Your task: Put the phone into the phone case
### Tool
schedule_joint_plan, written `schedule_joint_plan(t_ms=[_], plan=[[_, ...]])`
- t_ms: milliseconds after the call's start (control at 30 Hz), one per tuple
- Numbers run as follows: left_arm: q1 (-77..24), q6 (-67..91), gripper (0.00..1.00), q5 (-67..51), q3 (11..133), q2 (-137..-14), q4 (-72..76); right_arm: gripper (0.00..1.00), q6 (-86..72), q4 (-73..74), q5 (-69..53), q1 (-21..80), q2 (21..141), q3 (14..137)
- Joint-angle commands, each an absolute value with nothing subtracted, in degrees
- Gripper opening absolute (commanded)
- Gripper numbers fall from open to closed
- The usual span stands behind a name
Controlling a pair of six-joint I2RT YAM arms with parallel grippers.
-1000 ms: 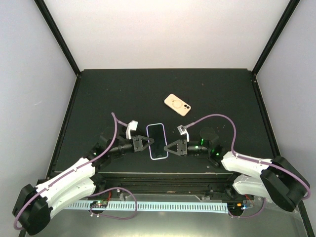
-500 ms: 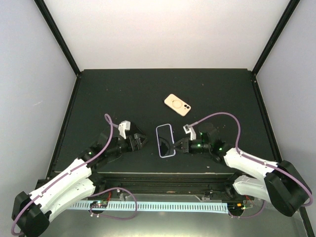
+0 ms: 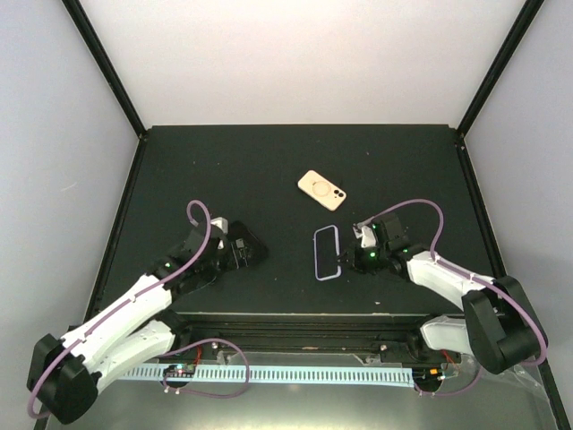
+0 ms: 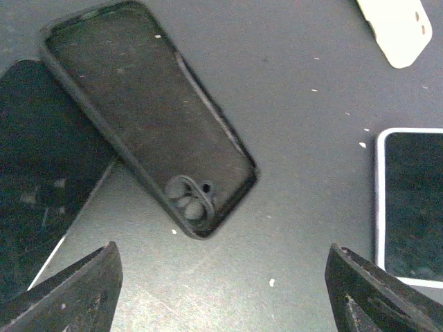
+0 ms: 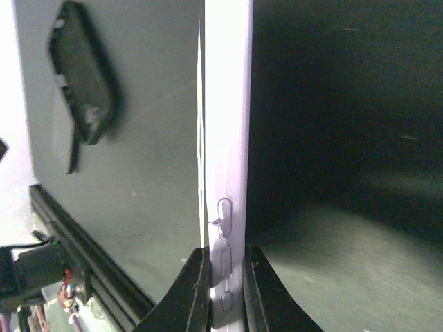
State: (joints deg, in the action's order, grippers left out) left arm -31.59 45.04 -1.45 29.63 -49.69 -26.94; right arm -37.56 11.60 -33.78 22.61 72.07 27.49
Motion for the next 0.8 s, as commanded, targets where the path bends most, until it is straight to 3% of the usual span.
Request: schedule_joint_plan(t_ms=[0, 400, 600, 767], plan=[[-29.47, 44.29, 0.8, 0.32, 31.61, -53.06, -28.03, 0.06, -34.56, 14.51, -30.26, 19.69, 71.79, 27.95], [-25.7, 44.78, 0.67, -2.35, 30.69, -62.91, -20.49, 0.23, -34.45, 17.2, -23.19, 18.83, 72.92, 28.57], [-25.14, 45.49, 0.58, -1.89, 30.65, -67.05, -17.99, 0.52, -34.0, 21.08, -22.56, 18.81, 67.55, 29.85], [-25.05, 46.24, 0.56, -1.45, 29.8, -69.22, -14.79, 0.64, -34.21, 21.97, -24.1, 18.8, 62.37, 29.8]])
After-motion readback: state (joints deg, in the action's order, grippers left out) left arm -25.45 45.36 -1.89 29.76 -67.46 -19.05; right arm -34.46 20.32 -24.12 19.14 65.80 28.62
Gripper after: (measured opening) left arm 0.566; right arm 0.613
